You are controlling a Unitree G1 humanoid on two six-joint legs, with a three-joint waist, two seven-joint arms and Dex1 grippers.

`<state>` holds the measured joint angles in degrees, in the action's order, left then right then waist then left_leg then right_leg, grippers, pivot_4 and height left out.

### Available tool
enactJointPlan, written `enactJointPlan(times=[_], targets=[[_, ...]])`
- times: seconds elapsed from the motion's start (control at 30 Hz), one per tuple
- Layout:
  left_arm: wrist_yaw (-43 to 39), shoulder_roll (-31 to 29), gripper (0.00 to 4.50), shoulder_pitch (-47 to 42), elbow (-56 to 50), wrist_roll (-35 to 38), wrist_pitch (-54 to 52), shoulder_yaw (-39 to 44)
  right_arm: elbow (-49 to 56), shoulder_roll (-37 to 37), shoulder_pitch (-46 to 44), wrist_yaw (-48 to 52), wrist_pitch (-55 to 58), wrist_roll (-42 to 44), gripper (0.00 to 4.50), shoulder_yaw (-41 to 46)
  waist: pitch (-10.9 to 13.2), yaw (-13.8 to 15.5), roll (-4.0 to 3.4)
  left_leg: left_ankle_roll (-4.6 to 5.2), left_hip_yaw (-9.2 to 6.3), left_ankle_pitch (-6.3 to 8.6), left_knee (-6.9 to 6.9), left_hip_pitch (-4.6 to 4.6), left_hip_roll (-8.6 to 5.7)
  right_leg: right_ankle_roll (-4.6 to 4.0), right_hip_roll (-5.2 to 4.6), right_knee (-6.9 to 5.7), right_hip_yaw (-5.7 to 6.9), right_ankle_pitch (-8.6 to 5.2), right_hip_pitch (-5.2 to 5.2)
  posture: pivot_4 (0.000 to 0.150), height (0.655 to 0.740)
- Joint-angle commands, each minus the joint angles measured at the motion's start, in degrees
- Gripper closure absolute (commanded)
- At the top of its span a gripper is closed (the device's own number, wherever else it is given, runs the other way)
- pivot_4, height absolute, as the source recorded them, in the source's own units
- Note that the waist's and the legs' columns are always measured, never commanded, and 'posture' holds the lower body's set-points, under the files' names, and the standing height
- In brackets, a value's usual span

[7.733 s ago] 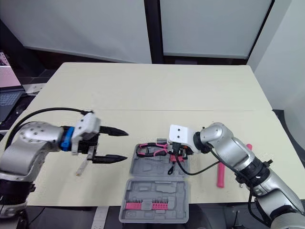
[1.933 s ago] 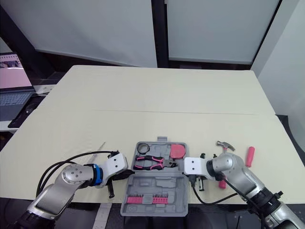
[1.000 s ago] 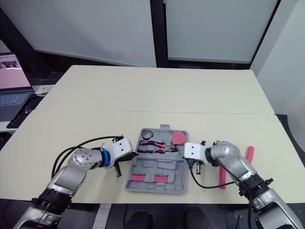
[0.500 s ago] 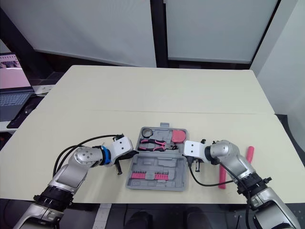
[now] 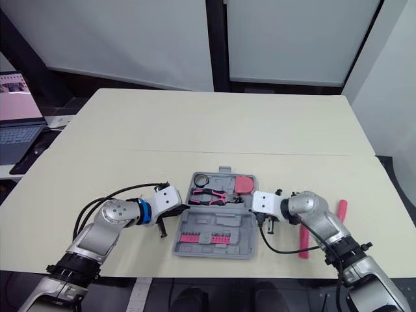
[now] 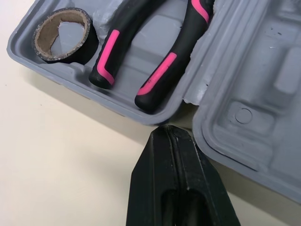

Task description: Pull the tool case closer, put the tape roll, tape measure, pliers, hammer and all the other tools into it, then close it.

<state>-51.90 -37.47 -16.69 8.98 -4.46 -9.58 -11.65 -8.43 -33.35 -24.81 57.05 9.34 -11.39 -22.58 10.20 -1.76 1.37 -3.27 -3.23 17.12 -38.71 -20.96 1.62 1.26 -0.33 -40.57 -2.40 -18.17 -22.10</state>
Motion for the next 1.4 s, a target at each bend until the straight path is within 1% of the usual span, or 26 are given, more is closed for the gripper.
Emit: enactJointPlan(times=[0.03,0.07,0.17,0.23,0.3,0.4,0.43,0.47,0.57,0.6,0.7,0.8,0.93,1.07,1.13,1.23,1.33,1.4], targets=[[0.1,-1.5,4.5,1.9,-2.5,3.6,1.4,4.8,3.5,-1.7,1.4,-1.0,1.1,3.7,4.48,5.8,0.0,0.0,0.0,0.0,0.0,0.0,0.0,0.0,0.01,0.0,0.0,0.0,0.0,0.0,-0.01,0.15,0.74],[-0.4,-2.0,4.5,2.5,-3.7,5.7,1.3,7.1,4.7,-1.9,1.9,-0.9,2.4,5.5,4.48,7.7,0.1,0.0,0.0,0.0,0.0,0.0,0.01,-0.01,0.02,0.0,0.0,0.0,0.0,0.0,-0.02,0.15,0.74],[-2.5,-4.2,3.92,3.8,-6.3,11.1,0.2,12.7,7.3,-2.5,3.0,-1.3,4.7,10.7,4.5,13.7,0.2,-0.1,-0.02,0.0,-0.04,0.0,0.01,-0.04,0.06,0.0,-0.11,-0.01,0.0,0.0,-0.06,0.15,0.74],[-4.6,-6.2,3.32,4.8,-8.0,15.6,-1.7,17.1,8.6,-4.1,3.6,-0.5,4.9,14.7,4.04,18.6,0.2,-0.1,-0.04,0.0,-0.06,0.0,0.02,-0.04,0.07,-0.01,-0.1,-0.02,0.01,0.0,-0.07,0.15,0.74],[-6.1,-7.6,2.67,5.5,-8.6,19.1,-3.2,20.4,9.3,-5.6,4.1,0.8,5.2,17.9,3.69,21.8,0.2,-0.1,-0.04,0.0,-0.04,0.0,0.04,-0.04,0.06,-0.01,-0.11,0.0,0.01,0.0,-0.07,0.15,0.74],[-9.2,-11.6,1.72,6.9,-7.1,25.7,-6.9,29.1,9.9,-9.9,6.2,5.9,7.1,26.5,3.07,30.1,0.2,-0.1,-0.04,0.0,-0.02,0.0,0.08,-0.08,0.06,0.0,-0.11,0.09,0.02,-0.01,-0.05,0.15,0.74],[-9.8,-12.5,1.41,7.2,-6.4,26.9,-7.6,30.7,9.9,-10.8,6.6,6.8,7.6,28.4,2.86,31.7,0.2,-0.1,-0.04,0.0,-0.03,0.0,0.1,-0.1,0.07,0.0,-0.11,0.16,0.04,-0.01,-0.05,0.15,0.74],[-11.4,-14.7,1.04,8.0,-3.9,27.9,-8.1,33.5,9.3,-13.2,7.6,8.1,8.8,30.2,2.61,34.6,0.2,-0.1,-0.04,0.0,-0.04,0.0,0.13,-0.13,0.08,0.0,-0.11,0.21,0.05,-0.01,-0.05,0.15,0.74],[-14.2,-20.4,0.15,9.2,5.6,29.9,-9.7,40.8,4.7,-20.0,10.6,11.0,9.0,32.0,1.99,41.5,0.2,-0.1,-0.06,0.0,0.0,0.0,0.31,-0.1,0.05,0.0,-0.12,0.3,0.06,-0.01,-0.06,0.15,0.74],[-14.6,-21.3,0.0,9.3,7.4,30.1,-9.7,41.6,3.6,-20.9,11.0,11.0,8.7,32.3,1.75,42.4,0.2,-0.1,-0.06,0.01,0.05,0.0,0.43,-0.04,0.02,0.0,-0.1,0.4,0.06,-0.01,-0.05,0.15,0.74],[-15.2,-24.0,0.0,8.3,16.0,28.9,-7.3,43.0,-3.0,-23.0,11.5,10.2,6.4,31.8,1.01,45.3,0.2,-0.1,-0.07,0.01,0.2,-0.01,0.62,0.07,0.03,0.0,-0.1,0.54,0.03,0.0,-0.01,0.15,0.74],[-13.7,-25.6,0.0,6.8,25.9,26.9,-3.7,43.5,-12.5,-23.8,12.1,9.0,2.9,30.8,0.03,48.2,0.2,-0.1,-0.07,0.01,0.36,-0.01,0.64,0.07,0.02,0.0,-0.05,0.56,0.04,0.0,-0.01,0.15,0.74],[-13.0,-25.8,0.0,6.8,30.1,26.2,-1.1,42.9,-18.9,-24.1,13.1,8.2,-2.3,29.4,0.03,48.0,0.2,-0.2,-0.07,0.01,0.46,-0.01,0.73,0.04,0.05,0.0,-0.08,0.59,-0.04,0.0,-0.1,0.15,0.74],[-11.6,-24.9,0.0,7.6,29.7,26.8,-0.3,44.0,-20.1,-23.8,13.0,7.4,-4.2,29.1,0.03,47.4,0.2,-0.2,-0.08,0.01,0.46,-0.01,0.72,0.05,0.09,0.0,-0.18,0.56,-0.06,0.0,-0.09,0.15,0.74],[-11.2,-24.3,0.0,9.3,27.2,27.9,-1.3,44.9,-17.6,-23.0,12.4,6.9,-3.2,29.3,0.03,46.3,0.2,-0.3,-0.08,0.0,0.45,-0.01,0.72,0.05,0.09,0.0,-0.19,0.55,-0.06,0.0,-0.09,0.15,0.74],[-10.7,-22.8,0.0,14.1,20.8,29.7,-3.5,47.0,-11.6,-21.2,10.8,7.0,-0.1,30.4,0.03,43.3,0.2,-1.0,-0.09,0.0,0.35,-0.01,0.73,0.06,0.2,0.0,-0.3,0.55,-0.1,0.0,-0.11,0.15,0.74],[-9.2,-20.1,0.0,20.8,12.0,31.9,-6.8,51.0,-4.0,-17.8,7.4,6.4,3.5,31.6,0.03,38.7,0.2,-1.7,-0.1,0.0,0.3,-0.01,0.73,0.08,0.24,0.0,-0.36,0.51,-0.11,0.0,-0.09,0.15,0.74],[-7.6,-17.2,0.0,26.3,4.5,33.5,-9.7,54.2,1.3,-14.9,4.4,6.3,6.0,32.3,0.03,34.5,0.2,-2.2,-0.11,0.0,0.3,-0.01,0.73,0.09,0.27,0.0,-0.37,0.5,-0.12,0.0,-0.1,0.15,0.74]])
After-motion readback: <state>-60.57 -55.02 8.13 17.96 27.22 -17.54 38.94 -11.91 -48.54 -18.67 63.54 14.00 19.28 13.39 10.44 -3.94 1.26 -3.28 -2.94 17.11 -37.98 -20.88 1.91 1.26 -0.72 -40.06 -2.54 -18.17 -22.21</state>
